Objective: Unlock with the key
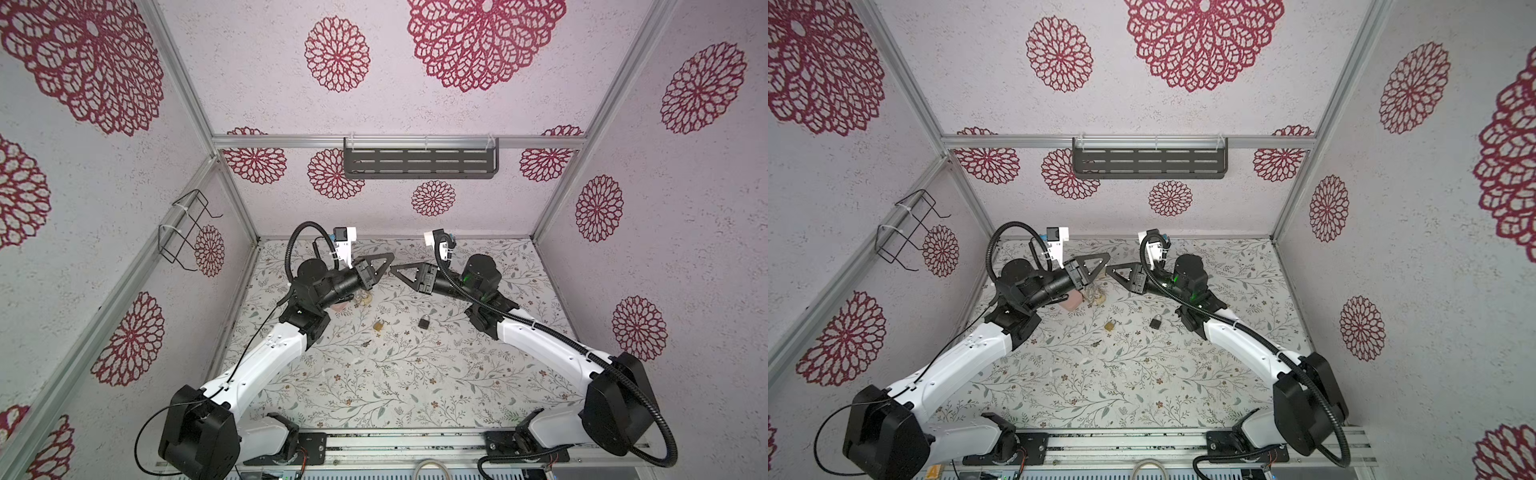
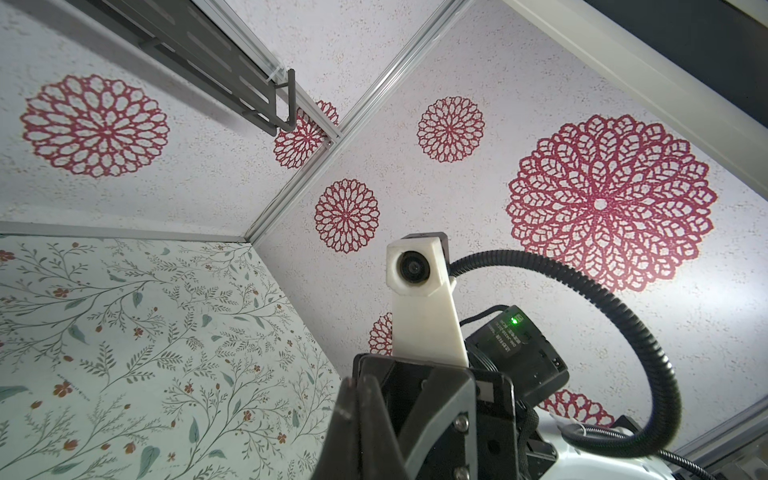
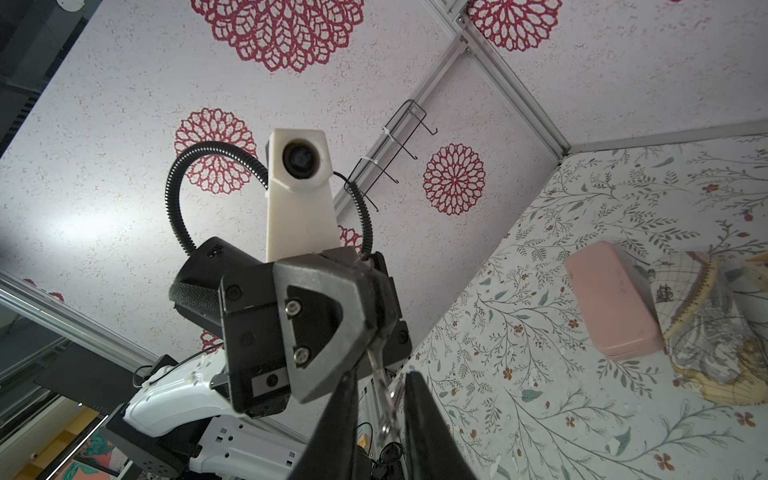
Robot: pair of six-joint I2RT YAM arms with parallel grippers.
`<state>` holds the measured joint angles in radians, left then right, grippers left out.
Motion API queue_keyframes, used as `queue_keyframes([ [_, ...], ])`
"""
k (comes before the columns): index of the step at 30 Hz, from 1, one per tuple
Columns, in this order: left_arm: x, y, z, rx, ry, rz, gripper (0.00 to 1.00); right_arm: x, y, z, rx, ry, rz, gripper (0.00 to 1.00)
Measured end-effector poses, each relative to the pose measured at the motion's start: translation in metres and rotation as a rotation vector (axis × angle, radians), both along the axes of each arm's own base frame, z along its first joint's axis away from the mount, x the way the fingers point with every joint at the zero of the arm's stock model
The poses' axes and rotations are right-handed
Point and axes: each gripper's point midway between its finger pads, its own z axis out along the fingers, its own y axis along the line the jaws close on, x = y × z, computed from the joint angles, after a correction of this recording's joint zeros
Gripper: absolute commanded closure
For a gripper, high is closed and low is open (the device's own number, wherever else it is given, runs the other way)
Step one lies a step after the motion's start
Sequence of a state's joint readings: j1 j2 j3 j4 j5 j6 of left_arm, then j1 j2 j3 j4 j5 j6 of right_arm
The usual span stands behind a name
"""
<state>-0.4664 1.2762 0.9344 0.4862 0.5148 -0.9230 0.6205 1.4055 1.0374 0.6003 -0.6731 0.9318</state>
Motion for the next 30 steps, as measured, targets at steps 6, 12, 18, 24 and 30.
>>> queue_keyframes([
  [6,0.0,0.0,0.0,0.004,0.002,0.001,1.0,0.0,0.0,-0.001,-0.004,-0.002,-0.001,0.83],
  [12,0.001,0.0,0.002,0.005,-0.001,0.008,1.0,0.001,0.0,-0.002,-0.01,-0.002,-0.005,0.89],
  [18,0.002,0.001,0.001,0.008,0.007,0.009,1.0,0.001,0.0,-0.003,-0.015,-0.008,-0.005,0.97],
  [24,0.003,0.0,0.0,0.009,0.01,0.01,0.81,0.001,-0.001,-0.003,-0.019,-0.012,-0.007,1.0],
  [30,0.01,-0.002,0.001,0.017,0.018,0.02,0.44,0.001,-0.012,-0.004,-0.026,-0.004,-0.037,1.0],
])
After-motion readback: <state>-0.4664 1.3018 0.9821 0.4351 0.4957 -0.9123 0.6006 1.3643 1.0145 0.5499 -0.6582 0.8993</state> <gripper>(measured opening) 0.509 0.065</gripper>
